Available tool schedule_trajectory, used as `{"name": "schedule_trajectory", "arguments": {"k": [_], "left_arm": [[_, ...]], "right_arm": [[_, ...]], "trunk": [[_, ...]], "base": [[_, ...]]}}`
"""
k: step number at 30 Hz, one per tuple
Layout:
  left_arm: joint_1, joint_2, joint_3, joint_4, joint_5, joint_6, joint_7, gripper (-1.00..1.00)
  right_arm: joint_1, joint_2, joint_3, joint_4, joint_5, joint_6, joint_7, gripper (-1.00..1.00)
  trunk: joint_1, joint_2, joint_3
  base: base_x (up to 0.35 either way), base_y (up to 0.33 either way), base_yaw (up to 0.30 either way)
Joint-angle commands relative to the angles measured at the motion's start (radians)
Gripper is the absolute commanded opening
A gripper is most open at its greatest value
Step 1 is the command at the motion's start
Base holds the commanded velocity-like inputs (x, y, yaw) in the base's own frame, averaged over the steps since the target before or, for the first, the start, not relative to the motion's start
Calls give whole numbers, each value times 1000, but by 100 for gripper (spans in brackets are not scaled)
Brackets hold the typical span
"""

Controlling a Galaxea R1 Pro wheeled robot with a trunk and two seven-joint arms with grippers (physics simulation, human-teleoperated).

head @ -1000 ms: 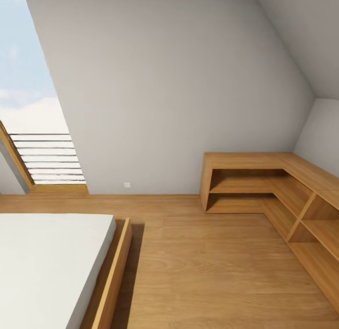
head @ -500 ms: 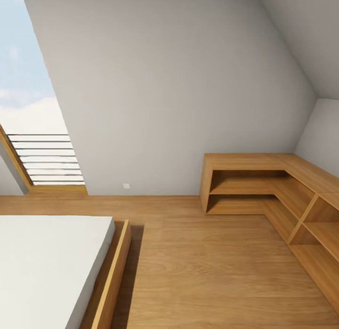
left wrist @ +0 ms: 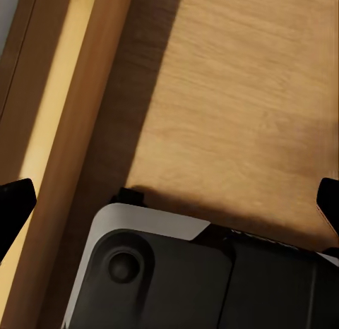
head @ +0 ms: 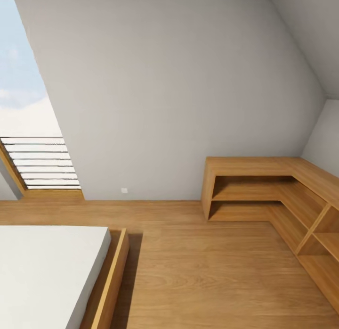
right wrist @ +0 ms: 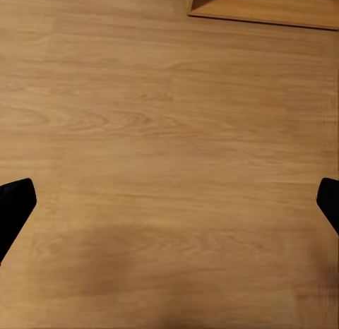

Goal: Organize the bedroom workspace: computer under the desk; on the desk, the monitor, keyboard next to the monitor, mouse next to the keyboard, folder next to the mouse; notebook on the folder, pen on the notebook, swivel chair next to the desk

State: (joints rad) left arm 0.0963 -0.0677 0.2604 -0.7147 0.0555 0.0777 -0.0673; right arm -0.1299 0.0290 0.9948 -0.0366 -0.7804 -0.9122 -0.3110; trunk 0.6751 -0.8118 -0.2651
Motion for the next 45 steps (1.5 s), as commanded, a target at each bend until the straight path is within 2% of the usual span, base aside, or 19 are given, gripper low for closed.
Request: {"name": "schedule_trajectory", "arguments": {"k": [1,30,45], "left_arm": [[0,-1,5,-3,6,8,-7,100],[0,0,4,20,5,8,-6,100],[0,0,3,39,4,8,-6,100]], "right_arm": [[-1,0,8,0,0,-1,-10,100],[-1,0,10,0,2,-2,-8,100],[-1,-1,10,0,3,-1,-7,100]], "trunk": [[1,-1,-1],[1,-1,-1],[1,-1,3]], "base": [[325,0,0],[329,-26,-3],[320,-151,-210]]}}
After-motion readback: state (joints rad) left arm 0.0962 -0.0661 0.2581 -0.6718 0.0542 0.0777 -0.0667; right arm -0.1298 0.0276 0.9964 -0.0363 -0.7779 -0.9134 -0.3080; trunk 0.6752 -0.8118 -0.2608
